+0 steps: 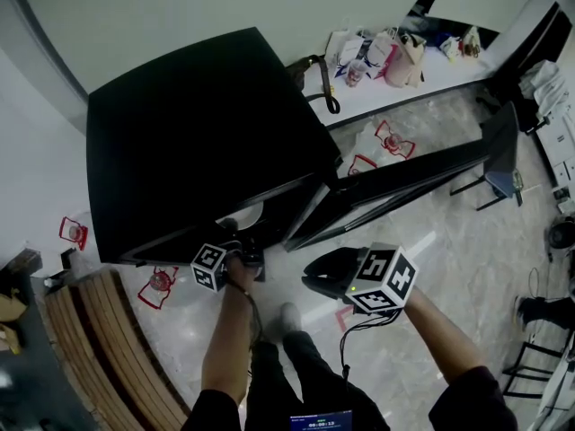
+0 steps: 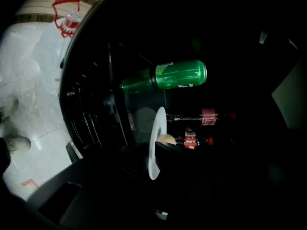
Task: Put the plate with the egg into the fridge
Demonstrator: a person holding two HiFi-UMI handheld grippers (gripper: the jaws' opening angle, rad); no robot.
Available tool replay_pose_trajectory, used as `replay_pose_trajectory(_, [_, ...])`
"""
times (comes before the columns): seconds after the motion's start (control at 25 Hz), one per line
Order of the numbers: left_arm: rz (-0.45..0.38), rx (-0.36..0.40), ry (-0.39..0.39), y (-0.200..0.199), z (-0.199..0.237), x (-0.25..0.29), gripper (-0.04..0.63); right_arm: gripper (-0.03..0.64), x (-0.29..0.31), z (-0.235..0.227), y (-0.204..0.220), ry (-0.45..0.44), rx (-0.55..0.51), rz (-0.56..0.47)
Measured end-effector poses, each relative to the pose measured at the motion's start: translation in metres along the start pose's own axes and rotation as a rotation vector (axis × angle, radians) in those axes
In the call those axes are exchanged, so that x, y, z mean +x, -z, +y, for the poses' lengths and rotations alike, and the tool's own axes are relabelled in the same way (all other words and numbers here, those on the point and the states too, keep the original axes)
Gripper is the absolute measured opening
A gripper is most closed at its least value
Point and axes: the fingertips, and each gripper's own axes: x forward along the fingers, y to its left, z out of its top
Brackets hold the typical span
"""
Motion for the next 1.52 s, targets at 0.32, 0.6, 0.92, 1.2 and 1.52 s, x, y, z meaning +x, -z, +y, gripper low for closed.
replay_pose_trajectory(0.32, [-0.034, 0.018, -0.106, -0.005, -0.003, -0.007, 0.124, 0.061, 0.000, -0.007, 0.007, 0.005, 0.026, -0.001])
replay_pose_trajectory(0.6, [-0.033, 0.038, -0.157, -0.015, -0.004, -0.011, 0.175, 0.061, 0.007, -0.006, 0.007, 0.007, 0.034, 0.006])
replay_pose_trajectory(0.92, [0.015, 0.294, -0.269, -0.033, -0.005, -0.015, 0.192, 0.061, 0.014, 0.000, 0.007, 0.010, 0.040, 0.011])
replay_pose_trajectory(1.2, [0.032, 0.426, -0.309, -0.027, -0.009, -0.024, 0.206, 0.063, 0.016, 0.000, 0.004, 0.043, 0.055, -0.010])
replay_pose_trajectory(1.52, [0.091, 0.496, -0.155, 0.019, -0.044, -0.075, 0.204, 0.061, 0.029, 0.006, -0.001, 0.061, 0.092, -0.068])
